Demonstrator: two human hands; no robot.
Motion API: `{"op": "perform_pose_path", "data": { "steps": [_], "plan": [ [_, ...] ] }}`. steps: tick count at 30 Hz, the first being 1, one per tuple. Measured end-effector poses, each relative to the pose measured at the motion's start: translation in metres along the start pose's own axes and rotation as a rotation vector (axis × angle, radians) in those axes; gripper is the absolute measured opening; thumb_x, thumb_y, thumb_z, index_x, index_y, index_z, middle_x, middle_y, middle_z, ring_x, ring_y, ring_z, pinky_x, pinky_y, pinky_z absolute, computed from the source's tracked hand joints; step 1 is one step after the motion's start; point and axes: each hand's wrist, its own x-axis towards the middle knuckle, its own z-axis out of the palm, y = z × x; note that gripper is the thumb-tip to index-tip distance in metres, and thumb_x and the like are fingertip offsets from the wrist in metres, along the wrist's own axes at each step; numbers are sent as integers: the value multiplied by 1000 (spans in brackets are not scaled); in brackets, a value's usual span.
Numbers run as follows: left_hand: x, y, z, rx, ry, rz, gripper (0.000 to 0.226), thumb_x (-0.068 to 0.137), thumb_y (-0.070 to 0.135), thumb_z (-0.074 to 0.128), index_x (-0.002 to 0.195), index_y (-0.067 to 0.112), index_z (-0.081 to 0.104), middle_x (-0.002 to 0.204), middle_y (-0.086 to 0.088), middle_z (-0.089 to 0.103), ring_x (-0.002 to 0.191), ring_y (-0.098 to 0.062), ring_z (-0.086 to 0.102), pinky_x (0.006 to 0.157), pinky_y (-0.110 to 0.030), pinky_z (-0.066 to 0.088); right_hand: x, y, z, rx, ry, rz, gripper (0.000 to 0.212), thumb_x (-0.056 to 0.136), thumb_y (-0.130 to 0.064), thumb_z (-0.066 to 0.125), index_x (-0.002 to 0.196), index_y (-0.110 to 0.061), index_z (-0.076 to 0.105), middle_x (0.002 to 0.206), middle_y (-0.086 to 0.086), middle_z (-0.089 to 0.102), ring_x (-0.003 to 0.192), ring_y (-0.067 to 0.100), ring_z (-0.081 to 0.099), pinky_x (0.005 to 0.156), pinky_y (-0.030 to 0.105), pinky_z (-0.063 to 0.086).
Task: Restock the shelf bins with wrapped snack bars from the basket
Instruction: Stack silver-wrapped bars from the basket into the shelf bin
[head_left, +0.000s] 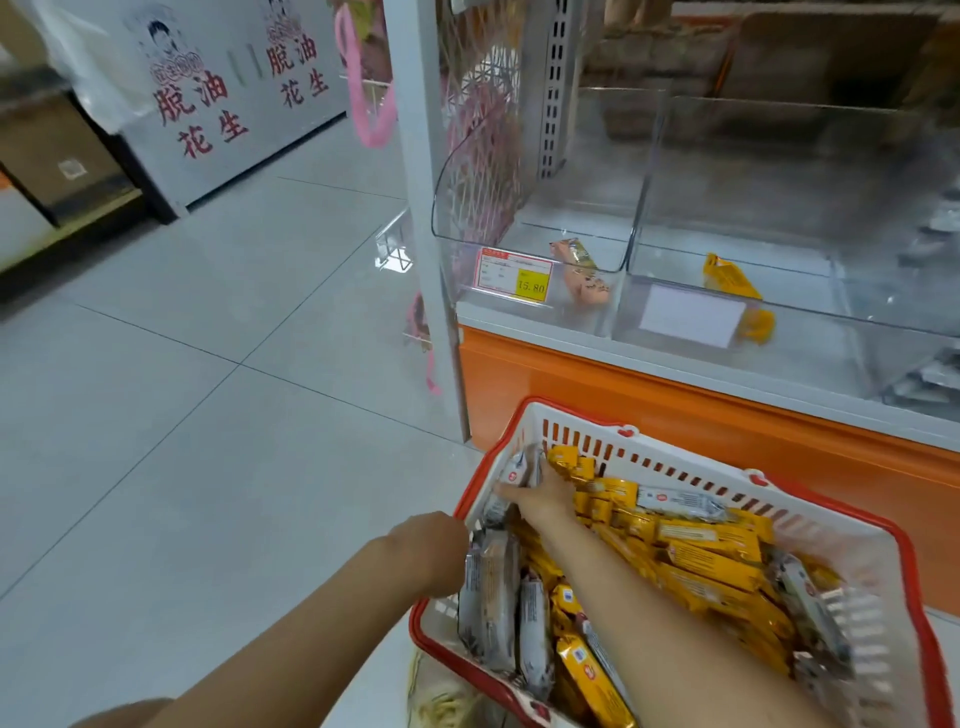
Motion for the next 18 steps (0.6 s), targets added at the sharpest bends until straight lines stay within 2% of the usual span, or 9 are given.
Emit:
{"op": "perform_pose_path", "data": {
  "steps": [3,6,11,13,15,16,18],
  "plan": [
    [3,3,0,13,-21,19,31,93,6,45,120,1,57,70,0,42,57,-10,41,57,-21,39,-3,6,2,168,-17,16,92,80,-27,78,153,-22,23,153,6,34,137,31,37,106,40,38],
    [5,4,-1,16,-39,34,28,93,7,44,116,2,59,69,1,40,55,-9,37,55,-19,36,-7,10,7,323,28,4,80,80,-20,78,148,-22,35,146,3,43,130,29,44,101,38,42],
    [5,5,-5,15,-63,18,18,92,7,44,102,5,60,68,1,39,55,-9,36,52,-19,33,-13,11,10,602,73,56,79,74,-2,80,143,-19,45,139,7,51,123,29,50,99,40,45],
    [5,4,-8,5,-58,-7,11,91,6,44,89,9,55,69,1,40,56,-9,37,57,-21,36,-18,6,10,675,67,68,80,72,1,80,141,-21,47,138,6,52,121,31,52,98,42,47],
    [4,2,-13,-2,-13,-41,16,91,9,45,76,11,49,70,1,42,59,-11,43,57,-21,38,-26,0,2,745,24,64,80,71,2,80,139,-25,49,134,9,55,115,31,58,94,43,51],
    [4,1,-16,-25,30,-55,18,92,12,45,75,12,48,74,0,46,65,-13,49,59,-22,40,-31,-3,-4,798,-8,55,79,71,4,80,138,-25,49,129,12,59,109,31,62,92,44,52],
    [4,1,-22,-128,140,-49,24,98,27,42,89,10,55,91,-3,58,83,-19,58,70,-26,46,-49,-9,-23,902,-94,27,79,73,7,76,140,-22,46,118,16,65,100,30,67,92,45,53]
  ]
}}
